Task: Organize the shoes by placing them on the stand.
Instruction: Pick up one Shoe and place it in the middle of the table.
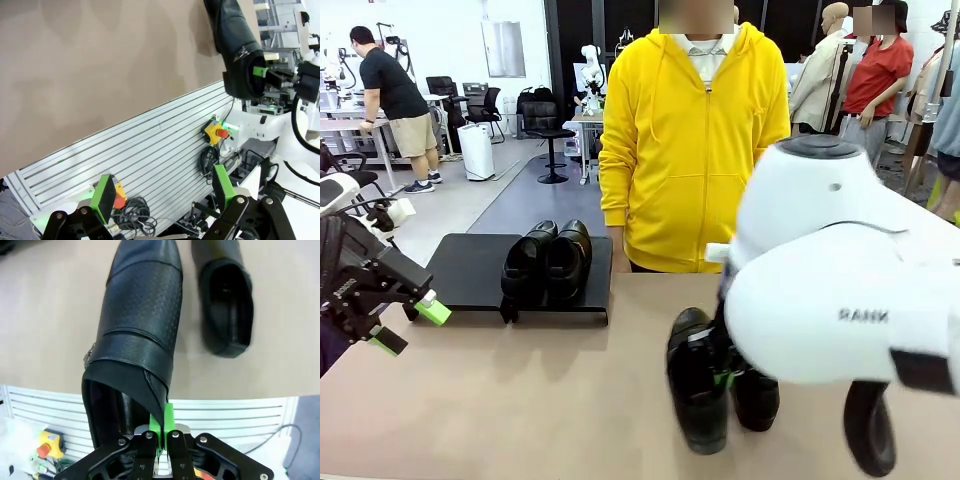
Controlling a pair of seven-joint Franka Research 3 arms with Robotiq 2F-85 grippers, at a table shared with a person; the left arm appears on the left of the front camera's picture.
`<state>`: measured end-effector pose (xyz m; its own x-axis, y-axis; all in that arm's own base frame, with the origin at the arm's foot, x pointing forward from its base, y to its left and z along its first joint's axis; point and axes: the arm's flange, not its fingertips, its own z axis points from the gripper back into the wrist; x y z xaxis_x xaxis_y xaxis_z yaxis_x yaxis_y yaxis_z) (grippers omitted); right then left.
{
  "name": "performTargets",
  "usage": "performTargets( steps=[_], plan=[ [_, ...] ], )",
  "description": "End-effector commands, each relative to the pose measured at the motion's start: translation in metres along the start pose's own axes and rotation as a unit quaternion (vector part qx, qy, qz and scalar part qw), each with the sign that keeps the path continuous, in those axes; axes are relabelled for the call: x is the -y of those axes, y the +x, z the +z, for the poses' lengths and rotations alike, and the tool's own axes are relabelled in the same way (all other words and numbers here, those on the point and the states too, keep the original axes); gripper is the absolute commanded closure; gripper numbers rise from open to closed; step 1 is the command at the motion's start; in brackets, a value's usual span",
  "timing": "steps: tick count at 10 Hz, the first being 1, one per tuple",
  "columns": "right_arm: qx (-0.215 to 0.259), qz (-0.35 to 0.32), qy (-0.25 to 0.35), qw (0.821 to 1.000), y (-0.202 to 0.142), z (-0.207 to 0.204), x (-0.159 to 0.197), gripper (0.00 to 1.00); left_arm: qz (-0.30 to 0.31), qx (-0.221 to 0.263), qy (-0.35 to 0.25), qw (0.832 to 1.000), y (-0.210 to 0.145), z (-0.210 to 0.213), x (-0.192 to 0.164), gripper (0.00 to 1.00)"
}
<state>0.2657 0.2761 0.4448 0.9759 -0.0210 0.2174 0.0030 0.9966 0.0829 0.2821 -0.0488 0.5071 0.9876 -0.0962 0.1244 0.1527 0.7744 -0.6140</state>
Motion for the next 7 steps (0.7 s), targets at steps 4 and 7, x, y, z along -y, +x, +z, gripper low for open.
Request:
performTargets(
  steps=[4, 7],
  plan=[
    [-0.034, -0.057, 0.054, 0.996, 0.020, -0.063, -0.133, 1.00, 0.002, -0.001, -0.009, 1.000, -0.001, 0.003, 0.000, 0.00],
    [-0.023, -0.097, 0.018, 0.995, 0.034, -0.101, -0.162, 1.00, 0.002, -0.001, -0.009, 1.000, -0.001, 0.003, 0.000, 0.00]
  ],
)
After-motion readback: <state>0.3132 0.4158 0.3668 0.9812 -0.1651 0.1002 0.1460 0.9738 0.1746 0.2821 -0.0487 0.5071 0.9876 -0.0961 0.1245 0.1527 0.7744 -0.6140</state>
